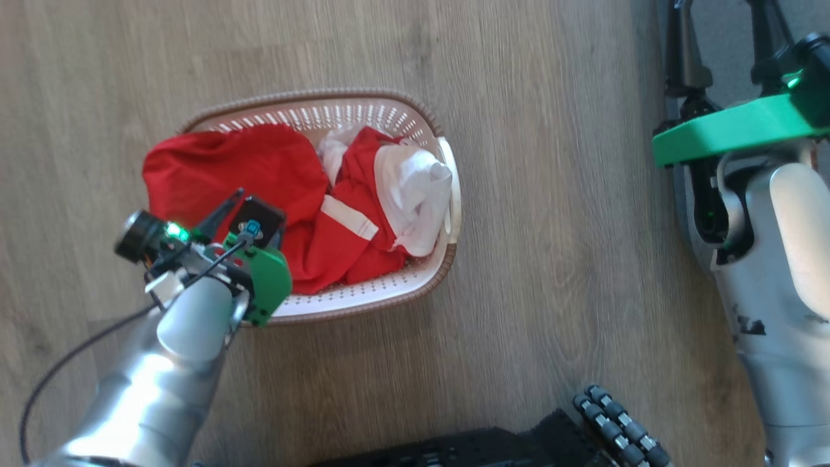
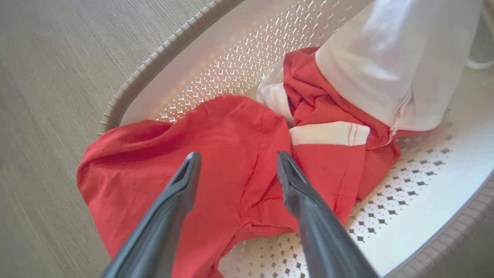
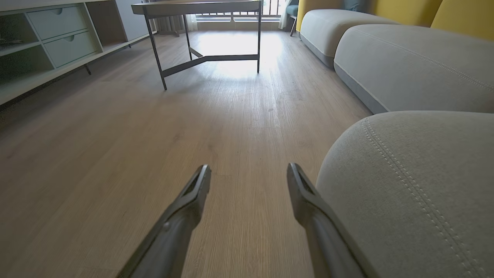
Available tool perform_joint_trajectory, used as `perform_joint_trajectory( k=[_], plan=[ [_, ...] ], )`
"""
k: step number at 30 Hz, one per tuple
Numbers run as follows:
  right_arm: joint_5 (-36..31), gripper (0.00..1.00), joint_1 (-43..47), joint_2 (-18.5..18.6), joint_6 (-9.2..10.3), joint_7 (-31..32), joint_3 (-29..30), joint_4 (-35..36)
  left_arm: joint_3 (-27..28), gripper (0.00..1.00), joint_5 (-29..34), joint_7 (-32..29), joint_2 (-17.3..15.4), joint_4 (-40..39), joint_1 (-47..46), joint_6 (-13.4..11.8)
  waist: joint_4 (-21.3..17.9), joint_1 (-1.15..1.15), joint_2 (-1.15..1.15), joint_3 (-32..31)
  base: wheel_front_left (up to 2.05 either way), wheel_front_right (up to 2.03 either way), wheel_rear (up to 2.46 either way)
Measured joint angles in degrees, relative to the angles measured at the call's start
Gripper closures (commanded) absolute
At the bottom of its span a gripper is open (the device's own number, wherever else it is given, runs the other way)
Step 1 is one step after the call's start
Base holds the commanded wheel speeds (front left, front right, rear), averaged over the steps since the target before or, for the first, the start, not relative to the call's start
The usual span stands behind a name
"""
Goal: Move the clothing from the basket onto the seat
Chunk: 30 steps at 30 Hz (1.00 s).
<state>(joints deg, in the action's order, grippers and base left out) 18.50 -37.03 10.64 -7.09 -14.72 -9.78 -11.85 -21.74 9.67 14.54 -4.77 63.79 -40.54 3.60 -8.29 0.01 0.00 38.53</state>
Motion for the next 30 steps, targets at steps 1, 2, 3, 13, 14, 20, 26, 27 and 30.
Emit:
perform_joint_trajectory(
  k=[1, 2, 3, 13, 14, 20, 26, 27, 30],
  plan=[
    [0.2, 0.00, -0.4, -0.1, 0.01, 0.0, 0.1, 0.1, -0.8, 0.00, 0.9, 0.0, -0.3, 1.2, -1.1, -0.3, -0.2, 0.00, 0.00, 0.7, 0.00, 0.00, 0.00],
    [0.2, 0.00, -0.6, -0.3, 0.01, 0.0, 0.3, 0.3, -1.9, 0.00, 2.1, 0.0, -0.7, 2.5, -2.3, -0.7, -0.4, 0.00, 0.00, 1.4, 0.00, 0.00, 0.00],
    [0.2, 0.00, -0.8, -0.5, 0.01, 0.0, 0.4, 0.5, -2.8, 0.00, 3.2, 0.0, -0.9, 3.6, -3.5, -1.0, -0.6, 0.00, 0.00, 2.1, 0.00, 0.00, 0.00],
    [0.7, 0.00, -1.6, -2.2, 0.01, 0.0, 0.8, 1.3, -16.2, 0.00, 16.8, -7.0, -4.0, 9.1, -12.9, -2.3, -2.7, 0.00, 0.00, 8.1, 0.00, 0.00, 0.00],
    [0.7, 0.00, -1.8, -2.5, 0.00, 0.0, 0.8, 1.3, -17.1, 0.00, 17.8, -8.3, -4.3, 9.3, -13.6, -2.5, -2.9, 0.00, 0.00, 8.6, 0.00, 0.00, 0.00],
    [0.9, 0.00, -3.0, -3.7, 0.01, 0.0, 0.8, 1.6, -20.6, 0.00, 20.7, -14.6, -5.4, 9.8, -16.1, -2.6, -4.2, 0.00, 0.00, 10.9, 0.00, 0.00, 0.00],
    [1.2, 0.00, -3.0, -5.0, 0.00, 0.0, 0.8, 1.6, -22.6, 0.00, 22.1, -22.8, -6.5, 10.3, -17.2, -1.6, -5.3, -0.01, 0.00, 12.6, 0.00, 0.00, 0.00],
    [1.2, 0.00, -3.0, -5.0, 0.01, 0.0, 0.8, 1.6, -22.7, 0.00, 22.1, -23.4, -6.7, 10.3, -17.3, -1.5, -5.4, -0.01, 0.00, 12.8, 0.00, 0.00, 0.00],
    [1.2, 0.00, -3.0, -5.3, 0.00, 0.0, 0.8, 1.6, -23.5, 0.00, 22.1, -24.8, -7.1, 10.4, -17.5, -1.5, -5.6, 0.00, 0.00, 13.3, 0.00, 0.00, 0.00]
  ],
)
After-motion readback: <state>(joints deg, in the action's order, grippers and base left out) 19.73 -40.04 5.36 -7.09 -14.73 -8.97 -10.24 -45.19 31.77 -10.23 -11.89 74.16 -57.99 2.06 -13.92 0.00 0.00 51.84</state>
